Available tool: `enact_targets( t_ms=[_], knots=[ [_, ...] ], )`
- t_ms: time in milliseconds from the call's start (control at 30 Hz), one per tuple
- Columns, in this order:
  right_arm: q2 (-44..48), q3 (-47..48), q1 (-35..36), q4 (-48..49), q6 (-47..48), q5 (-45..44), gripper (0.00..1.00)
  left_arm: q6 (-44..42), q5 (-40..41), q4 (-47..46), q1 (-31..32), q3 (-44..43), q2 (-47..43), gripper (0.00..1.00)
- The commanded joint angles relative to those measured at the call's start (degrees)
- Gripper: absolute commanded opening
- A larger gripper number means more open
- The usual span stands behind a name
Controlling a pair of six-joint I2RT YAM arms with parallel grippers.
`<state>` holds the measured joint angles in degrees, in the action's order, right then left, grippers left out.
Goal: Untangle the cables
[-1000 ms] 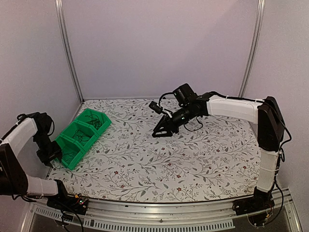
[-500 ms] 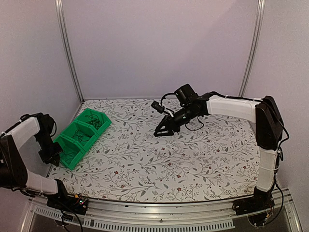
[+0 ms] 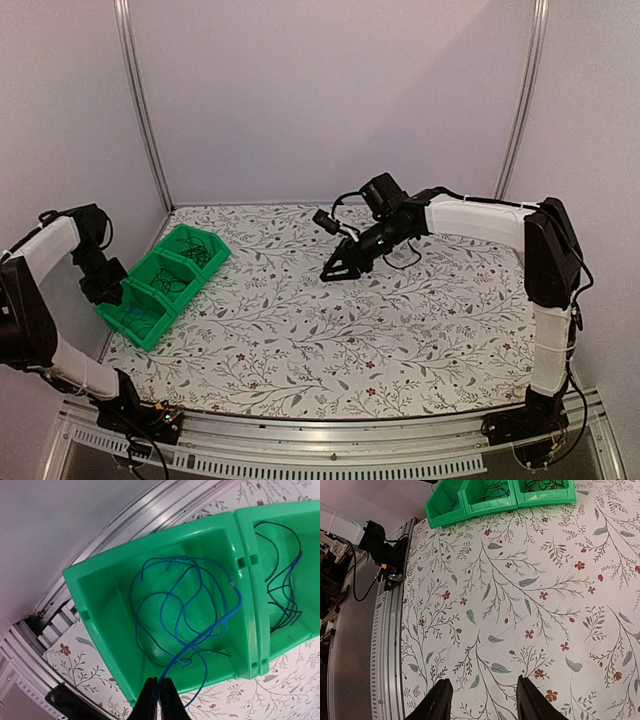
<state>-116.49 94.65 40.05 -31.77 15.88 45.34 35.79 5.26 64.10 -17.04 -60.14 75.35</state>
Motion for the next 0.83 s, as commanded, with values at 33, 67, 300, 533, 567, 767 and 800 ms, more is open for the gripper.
enact_targets(
  t_ms=[33, 67, 300, 533, 567, 767, 800],
  knots=[
    [4.19, 1.02, -1.97, -2.34, 3.95, -5.03, 0.47, -2.25, 2.44, -4.9, -0.13, 2.49, 3.7, 0.0],
    [5.07, 1.12, -2.83, -2.41, 4.5, -5.61, 0.47, -2.29, 2.57, -5.09, -0.18, 2.54, 3.66, 0.0],
    [14.0, 2.75, -14.94, 1.99, 1.38, -8.44, 0.5, -2.29, 4.56, 0.02, 0.59, -6.56, -0.03, 0.44],
    [22.17, 2.8, -23.58, 3.08, -0.06, -19.58, 0.6, -7.86, 4.1, -7.73, 11.12, -19.74, -0.93, 0.47],
    [23.17, 2.74, -23.59, 3.49, -0.48, -23.81, 0.64, -9.91, 2.36, -11.69, 13.67, -21.14, -0.71, 0.47],
    [28.74, -0.16, -23.57, 6.12, -4.01, -33.54, 0.63, -18.6, -6.88, -33.85, 28.59, -22.95, 1.38, 0.48],
    [29.03, -0.85, -23.59, 6.3, -4.51, -34.56, 0.64, -20.34, -8.04, -36.6, 30.26, -21.41, 1.56, 0.48]
  ],
)
